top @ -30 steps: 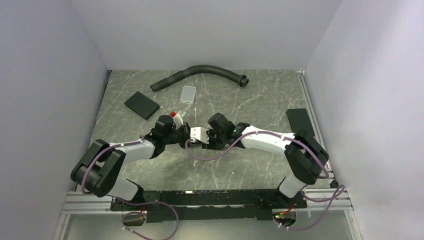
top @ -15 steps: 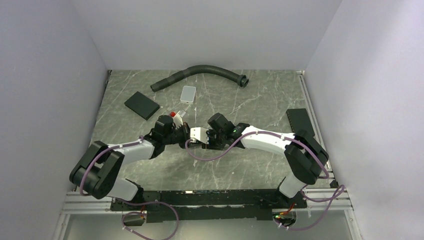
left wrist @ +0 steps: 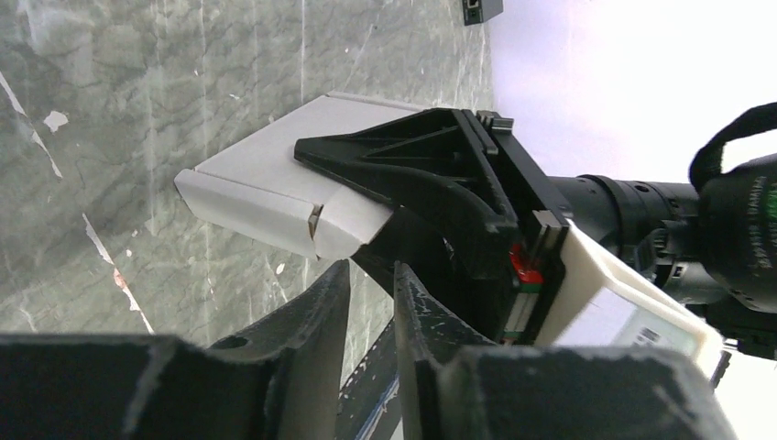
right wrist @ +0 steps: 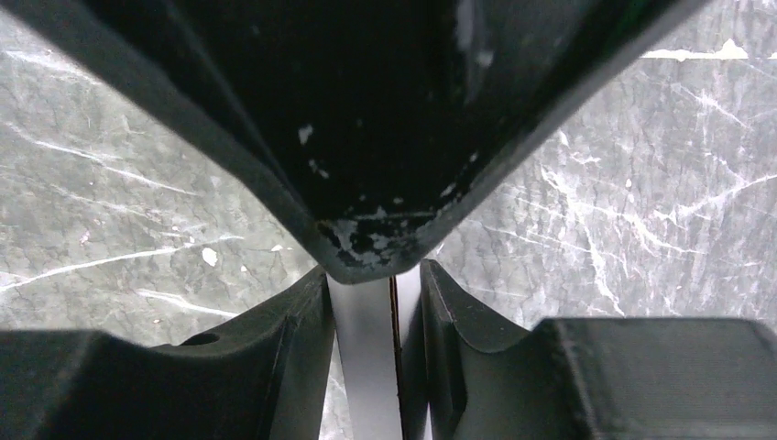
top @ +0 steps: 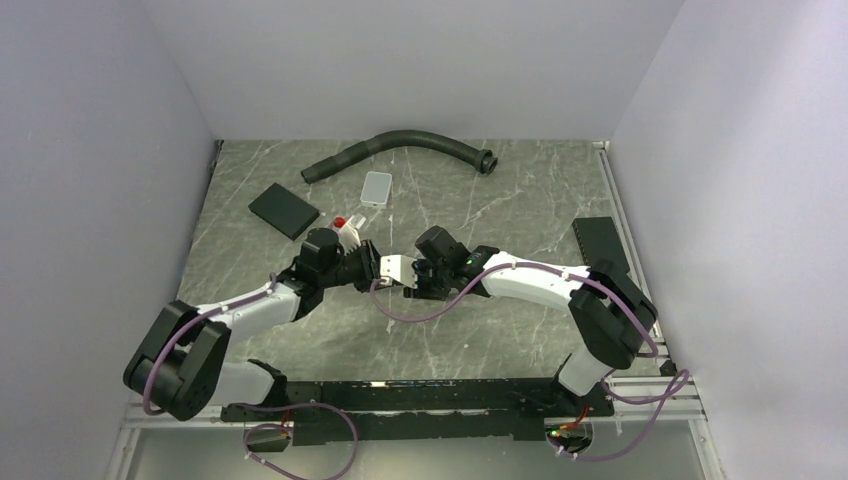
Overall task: Fold the paper box
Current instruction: Close the paper box at the center of the board.
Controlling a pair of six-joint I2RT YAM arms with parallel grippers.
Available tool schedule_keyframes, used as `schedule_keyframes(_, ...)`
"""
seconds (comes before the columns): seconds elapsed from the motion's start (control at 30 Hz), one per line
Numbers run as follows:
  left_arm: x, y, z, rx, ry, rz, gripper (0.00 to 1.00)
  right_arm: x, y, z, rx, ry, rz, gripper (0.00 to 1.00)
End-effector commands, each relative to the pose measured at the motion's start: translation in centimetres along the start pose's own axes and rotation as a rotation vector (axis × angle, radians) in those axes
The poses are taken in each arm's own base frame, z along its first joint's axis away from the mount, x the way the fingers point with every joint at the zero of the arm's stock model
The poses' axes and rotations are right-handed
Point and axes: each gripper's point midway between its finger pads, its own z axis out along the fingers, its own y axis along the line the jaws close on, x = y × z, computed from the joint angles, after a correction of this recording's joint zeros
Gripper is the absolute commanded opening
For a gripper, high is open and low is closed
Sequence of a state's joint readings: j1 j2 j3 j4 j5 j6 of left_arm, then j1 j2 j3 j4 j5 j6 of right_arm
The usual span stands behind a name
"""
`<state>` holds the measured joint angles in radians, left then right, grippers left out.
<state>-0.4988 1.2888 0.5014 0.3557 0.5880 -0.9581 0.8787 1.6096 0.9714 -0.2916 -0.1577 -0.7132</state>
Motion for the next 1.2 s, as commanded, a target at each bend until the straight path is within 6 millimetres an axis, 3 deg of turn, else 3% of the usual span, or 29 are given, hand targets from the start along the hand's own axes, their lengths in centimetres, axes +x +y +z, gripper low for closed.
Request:
schedule_keyframes(0.0, -0.7, -1.5, 0.7, 0.09, 0.005, 0.071, 0.33, -2.0, -0.7, -0.6, 0.002, -0.06, -0.014, 0.4)
schedule_keyframes(0.13, -0.9, -1.7, 0.9, 0.108, 0.009, 0.09, 0.36, -2.0, -0.6, -0.5, -0.003, -0.061, -0.013, 0.4)
schedule_keyframes(1.17, 0.4, -0.4, 1.7, 0.081, 0.082, 0.062, 0.28, -1.9, -0.8, -0.4, -0.003, -0.055, 0.002, 0.39)
